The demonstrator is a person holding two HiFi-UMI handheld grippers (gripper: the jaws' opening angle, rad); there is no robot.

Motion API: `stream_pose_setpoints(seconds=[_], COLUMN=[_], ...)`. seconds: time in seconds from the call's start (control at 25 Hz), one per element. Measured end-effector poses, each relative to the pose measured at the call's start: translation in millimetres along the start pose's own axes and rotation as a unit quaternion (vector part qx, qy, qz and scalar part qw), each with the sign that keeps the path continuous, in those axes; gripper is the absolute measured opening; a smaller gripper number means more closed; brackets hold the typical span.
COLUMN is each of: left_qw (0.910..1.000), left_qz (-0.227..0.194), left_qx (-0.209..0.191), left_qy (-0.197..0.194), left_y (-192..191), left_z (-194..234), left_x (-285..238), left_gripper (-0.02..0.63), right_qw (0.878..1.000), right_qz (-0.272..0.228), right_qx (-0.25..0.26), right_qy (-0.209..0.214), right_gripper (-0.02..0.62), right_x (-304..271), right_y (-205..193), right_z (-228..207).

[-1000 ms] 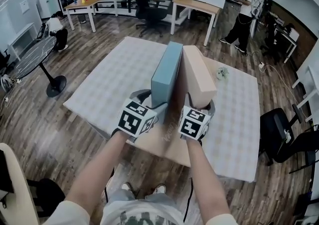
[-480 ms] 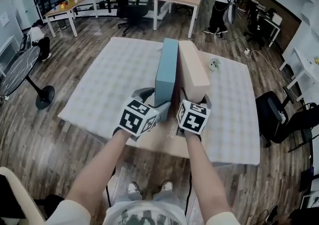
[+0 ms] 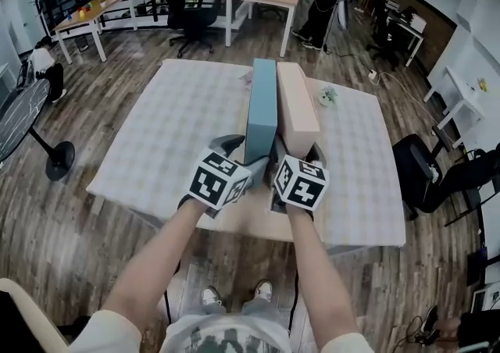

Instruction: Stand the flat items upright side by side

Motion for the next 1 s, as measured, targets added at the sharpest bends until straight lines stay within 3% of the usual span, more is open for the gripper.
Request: stream_pose_setpoints(seconds=[0.2, 0.4, 0.76, 1.0], left_qw=[1.0000, 0.9999, 0.9998, 0.9995], left_qz=[0.002, 0.007, 0.016, 0.028], left_qx=[0.000, -0.014, -0.009, -0.012], left_qy=[0.000, 0.003, 0.009, 0.006], left_y=[-1.0, 2.8, 7.3, 10.6], left_z=[-0.4, 1.6, 7.9, 7.1], left_x=[-0.8, -0.6, -6.2, -10.0], left_gripper=[0.295, 0.295, 0.295, 0.295], right_qw=[0.997, 0.981, 0.951, 0.940], right_qz=[-0.007, -0.011, 0.015, 0.005], right_qx=[0.054, 0.121, 0.168, 0.159], right_qy=[0.056, 0.148, 0.257, 0.302], right_gripper=[0.370, 0.370, 0.324, 0.252], right_x=[14.3, 29.6, 31.2, 18.7], right_y=[6.3, 2.2, -7.4, -9.1], right_z=[1.4, -3.8, -32.5, -20.5])
Point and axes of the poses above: the fingertips, and each gripper's own axes: x backward along the fingers, z to its left, y out of its top, the point moved 5 cm from there along x, backward along the fingers, and after that the axes turned 12 degrees about x, right-handed, at the moved point
